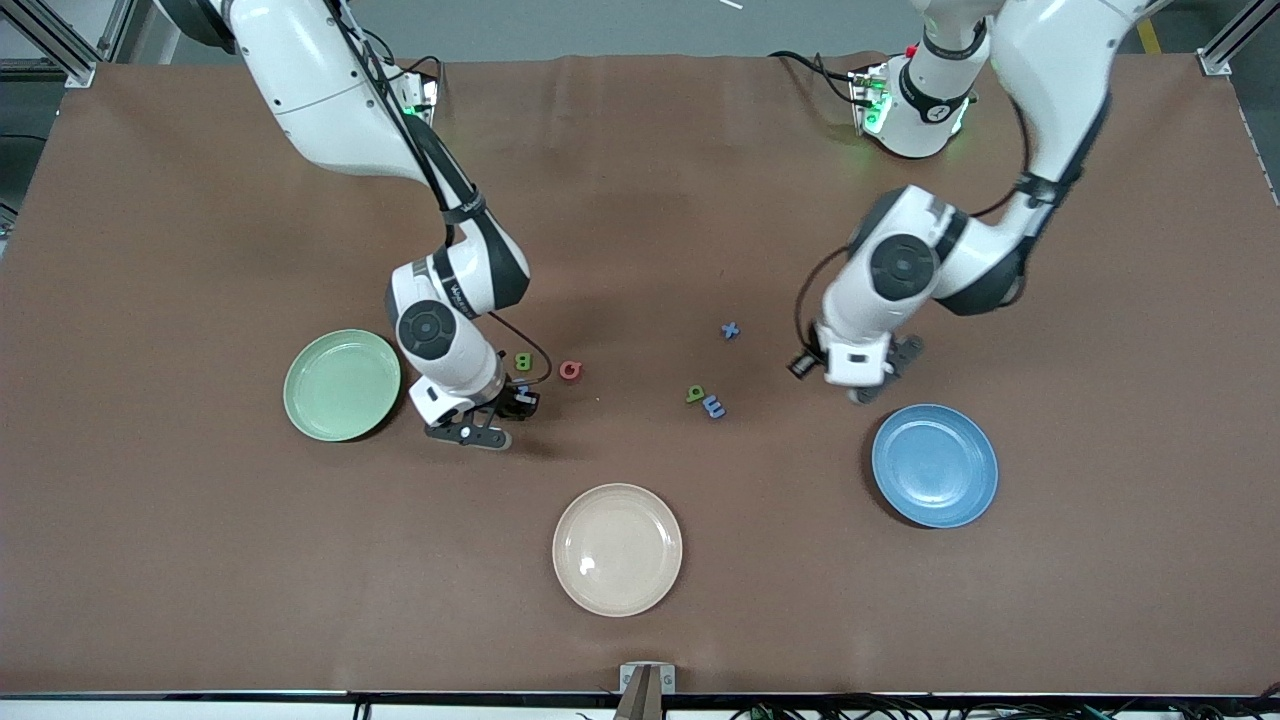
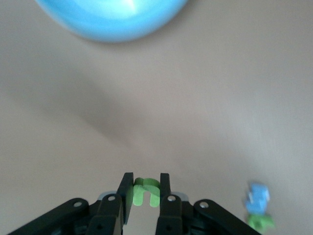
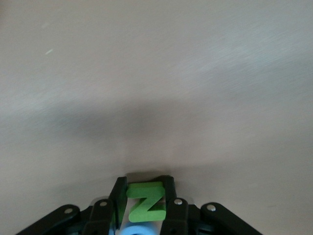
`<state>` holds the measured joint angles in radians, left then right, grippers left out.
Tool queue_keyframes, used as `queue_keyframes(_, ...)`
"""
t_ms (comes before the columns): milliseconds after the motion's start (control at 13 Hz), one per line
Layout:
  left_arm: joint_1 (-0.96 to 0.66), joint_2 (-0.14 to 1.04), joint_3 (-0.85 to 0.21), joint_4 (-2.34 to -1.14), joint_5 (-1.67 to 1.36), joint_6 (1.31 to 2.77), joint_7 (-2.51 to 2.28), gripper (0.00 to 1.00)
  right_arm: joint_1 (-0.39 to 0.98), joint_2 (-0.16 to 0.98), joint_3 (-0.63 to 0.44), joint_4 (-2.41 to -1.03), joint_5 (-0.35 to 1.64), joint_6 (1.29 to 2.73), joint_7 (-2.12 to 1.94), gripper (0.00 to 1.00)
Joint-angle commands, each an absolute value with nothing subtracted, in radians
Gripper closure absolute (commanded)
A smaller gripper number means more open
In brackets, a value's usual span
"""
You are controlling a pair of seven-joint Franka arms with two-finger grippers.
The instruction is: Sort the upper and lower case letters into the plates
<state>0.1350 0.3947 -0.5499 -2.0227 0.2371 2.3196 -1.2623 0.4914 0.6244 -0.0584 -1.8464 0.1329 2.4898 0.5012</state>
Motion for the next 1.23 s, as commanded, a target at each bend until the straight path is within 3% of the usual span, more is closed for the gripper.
queue_keyframes(0,0.308,0.408,-0.558,-1.988,0.336,2.301,-1.079,1.00,0.370,0.508,-0.048,-1.885,0.127,2.343,0.326,1.00)
queue_keyframes(383,0.385,0.598,-0.557,-1.778,0.342,2.301,-0.927,0.98,0.233,0.408,-0.049,-1.922,0.101,2.183,0.092,1.00)
queue_keyframes(460,0.382,0.629,-0.557,-1.751,0.342,2.304,-0.925,0.89,0.209,0.388,-0.049,-1.951,0.085,2.186,0.068,1.00)
queue_keyframes(537,0.382,0.644,-0.555,-1.746,0.344,2.307,-0.922,0.72,0.190,0.376,-0.049,-1.972,0.071,2.187,0.048,1.00)
queue_keyframes(614,0.383,0.646,-0.555,-1.749,0.374,2.309,-0.922,0.31,0.172,0.361,-0.049,-1.995,0.064,2.190,0.029,1.00)
queue_keyframes(690,0.382,0.641,-0.557,-1.753,0.409,2.304,-0.937,0.01,0.146,0.353,-0.049,-2.014,0.064,2.191,0.008,0.99)
queue_keyframes(1150,0.215,0.611,-0.569,-1.799,0.413,2.293,-1.145,0.00,0.060,0.325,-0.049,-2.213,0.064,2.391,-0.090,0.99)
